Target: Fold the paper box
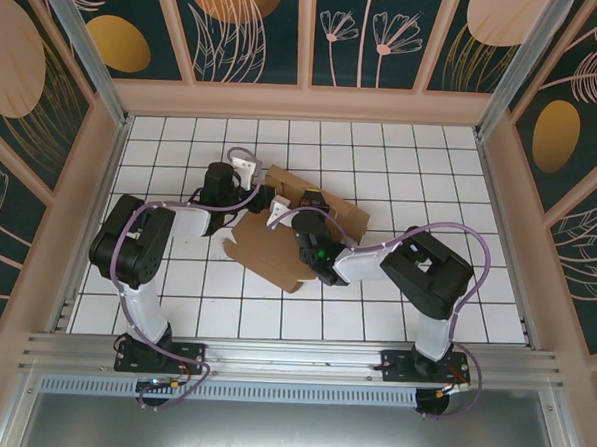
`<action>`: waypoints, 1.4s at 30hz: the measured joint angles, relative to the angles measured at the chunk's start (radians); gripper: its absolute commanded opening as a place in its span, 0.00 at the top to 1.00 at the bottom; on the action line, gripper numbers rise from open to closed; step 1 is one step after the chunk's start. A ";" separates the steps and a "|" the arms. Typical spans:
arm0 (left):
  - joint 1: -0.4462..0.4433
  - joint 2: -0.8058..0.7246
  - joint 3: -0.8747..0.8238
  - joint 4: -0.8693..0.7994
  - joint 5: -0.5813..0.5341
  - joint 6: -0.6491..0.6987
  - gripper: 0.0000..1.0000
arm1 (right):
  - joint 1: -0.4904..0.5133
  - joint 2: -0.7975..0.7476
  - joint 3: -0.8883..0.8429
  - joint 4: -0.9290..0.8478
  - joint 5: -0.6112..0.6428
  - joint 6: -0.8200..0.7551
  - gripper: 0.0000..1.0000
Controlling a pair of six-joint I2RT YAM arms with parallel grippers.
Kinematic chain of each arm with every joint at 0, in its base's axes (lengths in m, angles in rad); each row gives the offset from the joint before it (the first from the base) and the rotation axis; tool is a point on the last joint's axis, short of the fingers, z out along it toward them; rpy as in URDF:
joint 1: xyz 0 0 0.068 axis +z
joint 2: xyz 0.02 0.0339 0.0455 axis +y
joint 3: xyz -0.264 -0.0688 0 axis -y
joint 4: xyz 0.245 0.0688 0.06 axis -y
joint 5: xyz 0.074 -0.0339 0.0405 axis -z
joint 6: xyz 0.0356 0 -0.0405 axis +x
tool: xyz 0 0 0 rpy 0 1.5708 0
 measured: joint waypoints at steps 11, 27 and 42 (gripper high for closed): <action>-0.031 -0.068 -0.159 0.170 -0.127 0.191 0.71 | 0.006 -0.032 0.011 -0.086 -0.052 0.048 1.00; -0.058 -0.066 -0.163 0.202 -0.180 0.211 0.71 | 0.006 -0.034 0.007 -0.088 -0.038 0.035 1.00; -0.066 -0.036 -0.206 0.323 -0.176 0.139 0.72 | 0.006 -0.019 -0.028 -0.005 -0.022 -0.018 1.00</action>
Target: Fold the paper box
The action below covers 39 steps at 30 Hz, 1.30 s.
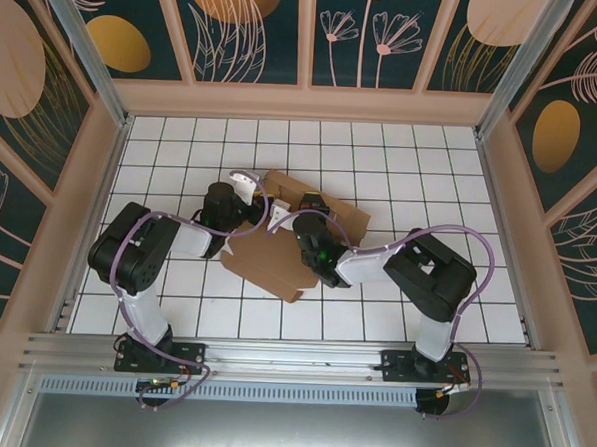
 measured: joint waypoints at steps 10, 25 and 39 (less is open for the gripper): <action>0.001 0.018 -0.013 0.053 -0.005 -0.005 0.85 | 0.000 0.002 -0.002 -0.008 0.015 -0.016 1.00; 0.000 0.027 -0.022 0.087 -0.009 0.010 0.94 | 0.006 -0.008 0.040 -0.103 0.010 0.056 0.74; -0.014 0.035 -0.032 0.113 0.042 0.042 0.92 | 0.028 -0.200 0.084 -0.434 -0.208 0.386 0.12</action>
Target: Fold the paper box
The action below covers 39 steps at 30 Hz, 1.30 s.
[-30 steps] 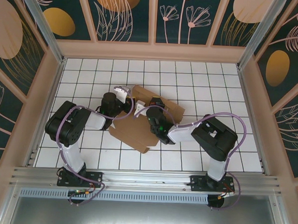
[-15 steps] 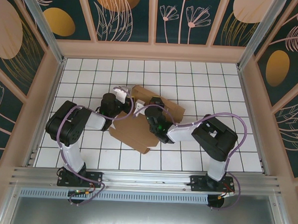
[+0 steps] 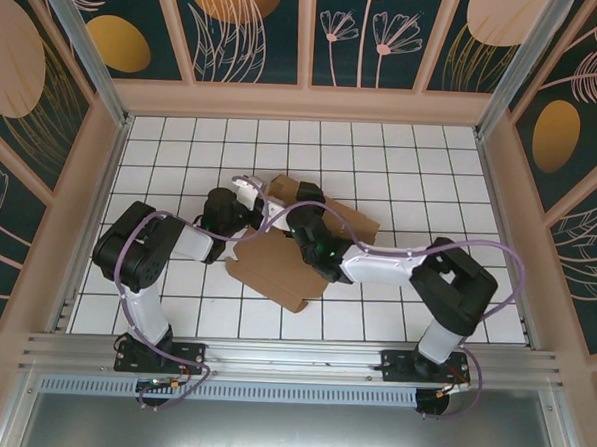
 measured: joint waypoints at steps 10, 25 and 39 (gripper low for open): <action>0.000 0.016 -0.006 0.037 0.000 0.000 0.90 | -0.031 -0.193 0.085 -0.248 -0.172 0.398 0.11; 0.000 0.016 -0.054 0.105 0.004 0.000 0.87 | -0.337 0.138 0.613 -0.552 -0.671 1.233 0.17; 0.000 0.023 -0.058 0.109 0.003 0.000 0.84 | -0.402 0.365 0.704 -0.719 -0.945 1.292 0.25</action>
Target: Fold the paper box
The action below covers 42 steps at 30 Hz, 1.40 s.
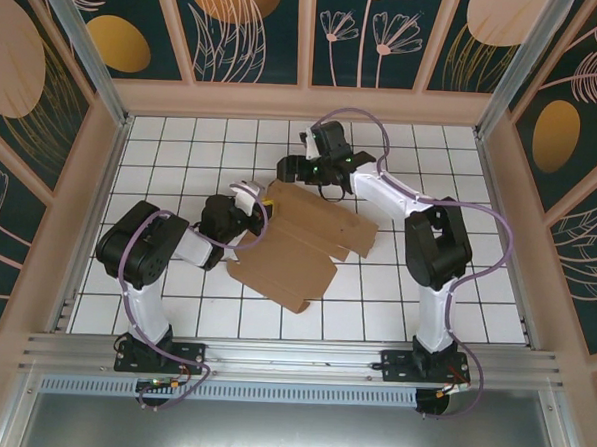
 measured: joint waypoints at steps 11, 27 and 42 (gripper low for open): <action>-0.002 0.008 0.000 -0.013 -0.003 -0.001 0.81 | 0.000 0.000 -0.046 0.046 -0.088 -0.025 0.36; -0.002 0.042 0.040 -0.075 -0.006 -0.015 0.69 | 0.008 -0.002 -0.077 0.111 -0.084 -0.061 0.40; -0.002 0.042 0.052 -0.089 -0.006 -0.024 0.67 | 0.056 -0.034 -0.097 0.102 -0.013 -0.150 0.41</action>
